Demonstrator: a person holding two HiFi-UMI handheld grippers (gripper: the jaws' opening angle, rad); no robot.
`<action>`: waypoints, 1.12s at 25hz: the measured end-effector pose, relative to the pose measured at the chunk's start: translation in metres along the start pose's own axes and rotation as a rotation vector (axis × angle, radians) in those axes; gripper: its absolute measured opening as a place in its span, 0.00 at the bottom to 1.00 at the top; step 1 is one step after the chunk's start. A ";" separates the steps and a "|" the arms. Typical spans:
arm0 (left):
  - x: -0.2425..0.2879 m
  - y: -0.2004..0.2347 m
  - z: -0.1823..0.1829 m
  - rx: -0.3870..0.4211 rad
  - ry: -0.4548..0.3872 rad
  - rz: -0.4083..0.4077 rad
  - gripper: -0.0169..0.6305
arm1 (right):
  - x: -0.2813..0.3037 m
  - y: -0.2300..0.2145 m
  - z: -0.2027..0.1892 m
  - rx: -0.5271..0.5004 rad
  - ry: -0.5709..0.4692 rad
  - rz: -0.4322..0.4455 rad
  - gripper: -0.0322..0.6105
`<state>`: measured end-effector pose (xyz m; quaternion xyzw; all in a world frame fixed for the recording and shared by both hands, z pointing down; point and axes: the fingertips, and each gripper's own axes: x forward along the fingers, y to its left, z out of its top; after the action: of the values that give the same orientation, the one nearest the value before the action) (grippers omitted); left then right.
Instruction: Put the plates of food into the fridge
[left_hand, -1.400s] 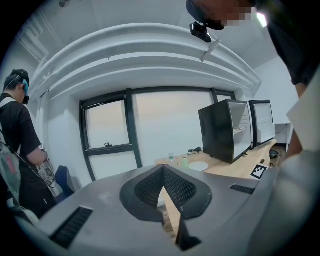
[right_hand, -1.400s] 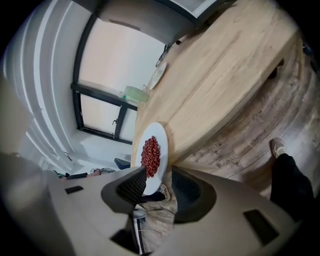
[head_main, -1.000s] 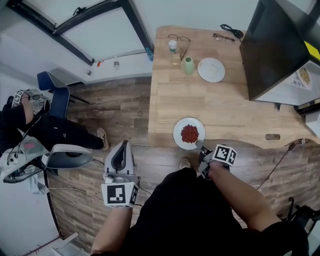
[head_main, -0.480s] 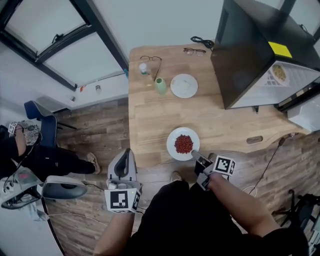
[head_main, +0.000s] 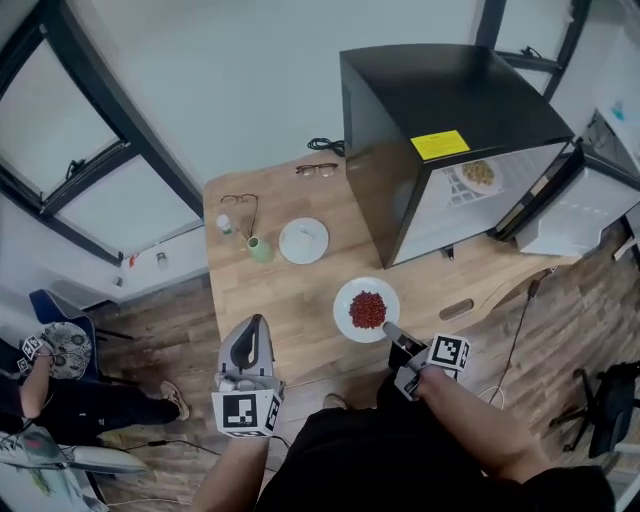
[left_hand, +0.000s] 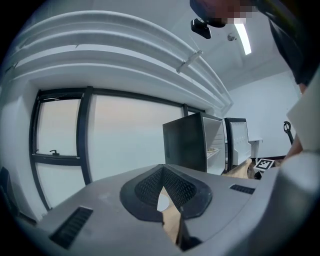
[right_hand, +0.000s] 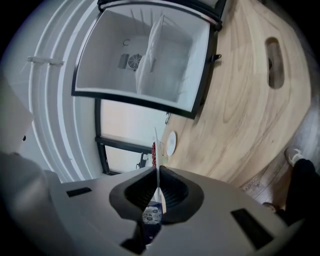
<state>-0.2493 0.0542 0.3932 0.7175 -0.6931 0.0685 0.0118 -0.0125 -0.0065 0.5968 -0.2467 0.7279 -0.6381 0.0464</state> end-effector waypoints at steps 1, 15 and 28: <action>0.009 -0.007 0.002 0.001 -0.003 -0.012 0.03 | -0.006 0.000 0.013 0.003 -0.025 0.008 0.10; 0.120 -0.094 0.027 0.015 -0.002 -0.064 0.03 | -0.070 -0.039 0.136 0.044 -0.120 0.002 0.10; 0.156 -0.131 0.028 0.016 0.036 0.009 0.03 | -0.073 -0.061 0.198 0.037 -0.059 0.016 0.10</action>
<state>-0.1122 -0.0991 0.3932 0.7132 -0.6953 0.0871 0.0180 0.1454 -0.1598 0.6012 -0.2587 0.7163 -0.6434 0.0775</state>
